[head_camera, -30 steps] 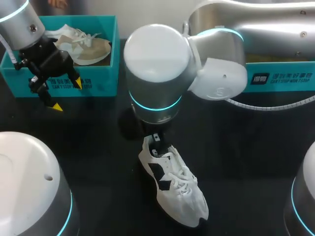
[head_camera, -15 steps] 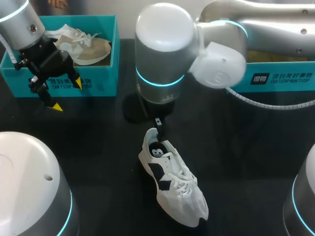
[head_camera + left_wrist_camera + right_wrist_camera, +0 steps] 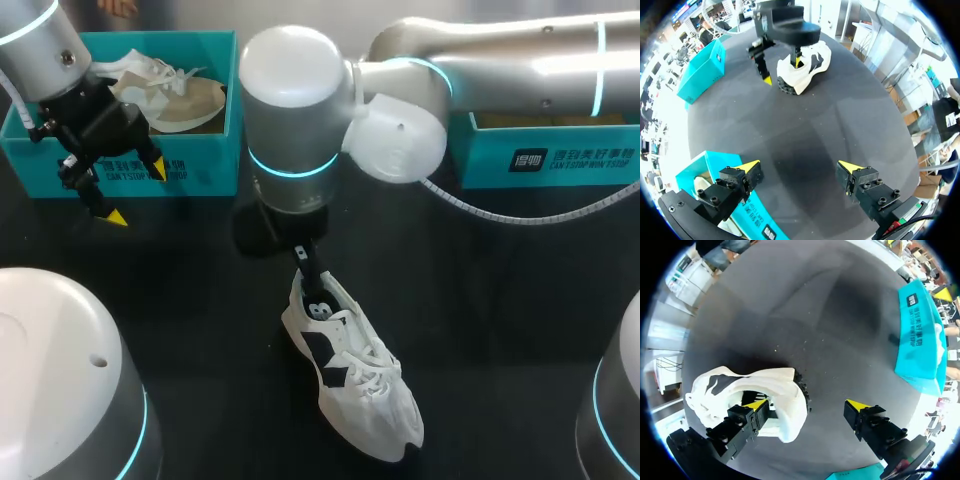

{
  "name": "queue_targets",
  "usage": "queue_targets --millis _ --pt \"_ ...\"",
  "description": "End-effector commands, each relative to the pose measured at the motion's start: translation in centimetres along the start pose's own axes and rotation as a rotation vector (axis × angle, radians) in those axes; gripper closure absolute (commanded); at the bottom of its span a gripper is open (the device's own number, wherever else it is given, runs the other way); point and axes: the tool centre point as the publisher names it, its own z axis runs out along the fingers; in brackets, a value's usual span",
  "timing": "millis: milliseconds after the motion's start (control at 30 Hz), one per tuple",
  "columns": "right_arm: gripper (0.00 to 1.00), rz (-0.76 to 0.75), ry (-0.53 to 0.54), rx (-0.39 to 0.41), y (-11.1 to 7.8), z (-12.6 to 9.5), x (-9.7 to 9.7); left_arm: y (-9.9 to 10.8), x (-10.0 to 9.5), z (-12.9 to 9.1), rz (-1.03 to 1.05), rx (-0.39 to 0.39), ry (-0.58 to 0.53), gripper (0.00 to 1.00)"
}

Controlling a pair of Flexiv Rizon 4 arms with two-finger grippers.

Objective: Take the shoe out of the shoebox, open the shoe tongue, remove and reinsert the insole, then place the shoe into the shoebox

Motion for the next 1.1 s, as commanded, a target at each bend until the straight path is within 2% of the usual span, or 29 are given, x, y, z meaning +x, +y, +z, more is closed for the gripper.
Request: queue_targets --millis 33,367,700,833,867,933,1000,1100 --pt "0.00 -0.001 0.005 -0.005 -0.2 2.0 -0.1 0.0 0.1 0.0 0.000 -0.003 -0.001 0.00" --pt "0.00 0.004 0.004 0.002 -1.8 3.5 0.4 0.0 0.1 0.0 0.000 -0.003 -0.001 0.00" --pt "0.00 -0.007 0.066 -0.002 -1.1 6.1 -0.3 0.0 0.1 0.0 0.000 -0.003 -0.001 0.00" --pt "0.00 0.007 0.074 -0.001 -1.2 6.4 -0.3 0.0 0.1 0.0 0.000 -0.003 -0.001 0.00" --pt "0.06 0.008 0.077 0.003 -1.2 6.4 -0.3 0.0 0.1 0.0 0.000 -0.003 -0.001 0.00" --pt "0.48 0.011 0.080 0.008 -1.3 6.4 -0.2 0.0 0.1 0.0 0.000 -0.003 -0.001 0.00" --pt "0.54 0.013 0.082 0.011 -1.4 6.5 0.0 0.0 0.1 0.0 0.000 -0.003 -0.001 0.00" --pt "0.84 0.021 0.075 0.008 -1.2 6.4 0.4 0.0 0.1 0.0 0.000 -0.003 -0.001 0.00"
